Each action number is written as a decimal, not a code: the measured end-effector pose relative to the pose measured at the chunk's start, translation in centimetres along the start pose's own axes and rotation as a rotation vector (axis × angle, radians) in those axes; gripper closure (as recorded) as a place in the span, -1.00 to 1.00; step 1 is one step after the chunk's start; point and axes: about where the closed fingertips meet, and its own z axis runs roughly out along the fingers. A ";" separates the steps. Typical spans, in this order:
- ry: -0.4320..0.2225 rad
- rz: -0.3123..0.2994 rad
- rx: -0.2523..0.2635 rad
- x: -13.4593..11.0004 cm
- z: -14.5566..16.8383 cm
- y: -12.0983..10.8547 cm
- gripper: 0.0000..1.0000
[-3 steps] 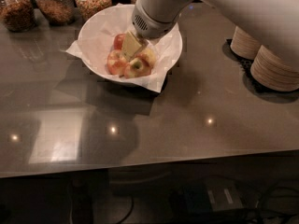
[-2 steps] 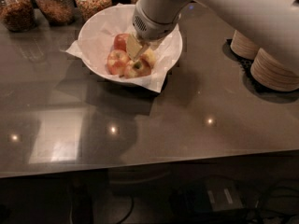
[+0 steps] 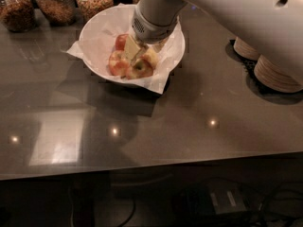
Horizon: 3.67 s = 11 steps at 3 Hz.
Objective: Pick apple from white bowl
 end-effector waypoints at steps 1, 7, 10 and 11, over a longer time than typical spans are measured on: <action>0.011 0.014 -0.012 -0.2 0.7 0.1 -0.20; 0.093 0.074 -0.065 1.7 4.4 1.2 -0.30; 0.112 0.059 -0.066 1.9 4.4 1.2 0.67; 0.112 0.056 -0.064 1.9 4.3 1.2 1.00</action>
Offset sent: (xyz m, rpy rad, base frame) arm 0.0105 0.0120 -0.0227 0.0284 0.0643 -0.0114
